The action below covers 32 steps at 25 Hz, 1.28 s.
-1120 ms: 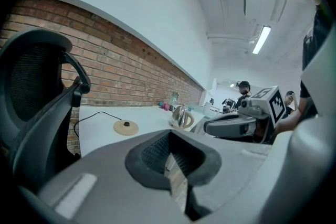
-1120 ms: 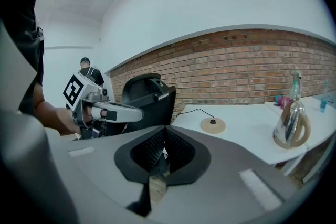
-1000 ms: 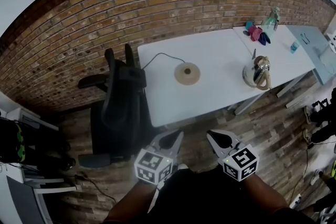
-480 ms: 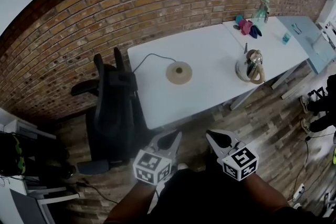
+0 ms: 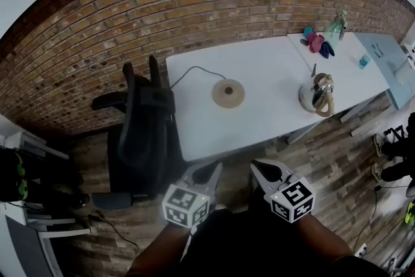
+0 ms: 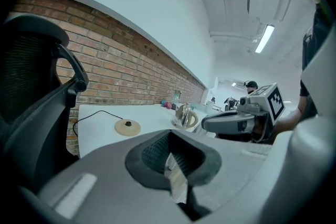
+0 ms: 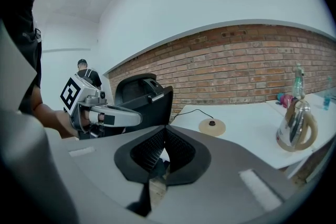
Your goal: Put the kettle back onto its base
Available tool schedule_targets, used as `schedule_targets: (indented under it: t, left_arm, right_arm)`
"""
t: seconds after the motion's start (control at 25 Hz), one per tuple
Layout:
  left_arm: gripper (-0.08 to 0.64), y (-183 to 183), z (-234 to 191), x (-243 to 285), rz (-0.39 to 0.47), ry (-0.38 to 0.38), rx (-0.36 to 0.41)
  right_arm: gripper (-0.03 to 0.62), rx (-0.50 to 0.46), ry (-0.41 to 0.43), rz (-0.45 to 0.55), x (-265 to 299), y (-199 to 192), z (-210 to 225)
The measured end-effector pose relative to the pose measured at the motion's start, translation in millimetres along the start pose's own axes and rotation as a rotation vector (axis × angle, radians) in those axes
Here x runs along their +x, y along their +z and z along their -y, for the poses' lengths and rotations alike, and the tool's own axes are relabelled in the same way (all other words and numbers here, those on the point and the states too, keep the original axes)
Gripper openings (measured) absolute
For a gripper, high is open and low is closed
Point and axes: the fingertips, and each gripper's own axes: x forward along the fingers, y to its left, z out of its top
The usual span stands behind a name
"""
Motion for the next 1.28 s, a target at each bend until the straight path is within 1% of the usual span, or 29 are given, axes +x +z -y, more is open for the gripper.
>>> schedule_targets:
  t: [0.28, 0.48, 0.84, 1.08, 1.28]
  left_arm:
    - [0.000, 8, -16, 15, -0.004, 0.063, -0.003]
    - [0.000, 17, -14, 44, -0.018, 0.068, 0.008]
    - [0.000, 38, -3, 109, -0.063, 0.031, 0.065]
    - [0.000, 51, 13, 159, -0.081, -0.024, 0.104]
    - [0.000, 56, 21, 195, -0.101, -0.051, 0.116]
  right_arm:
    - [0.028, -0.011, 0.066, 0.008, 23, 10, 20]
    - [0.028, -0.005, 0.067, 0.025, 25, 19, 55]
    - [0.028, 0.029, 0.015, 0.060, 16, 28, 131]
    - [0.028, 0.058, -0.067, 0.074, -2, 28, 190]
    - [0.028, 0.082, -0.123, 0.070, -16, 23, 232]
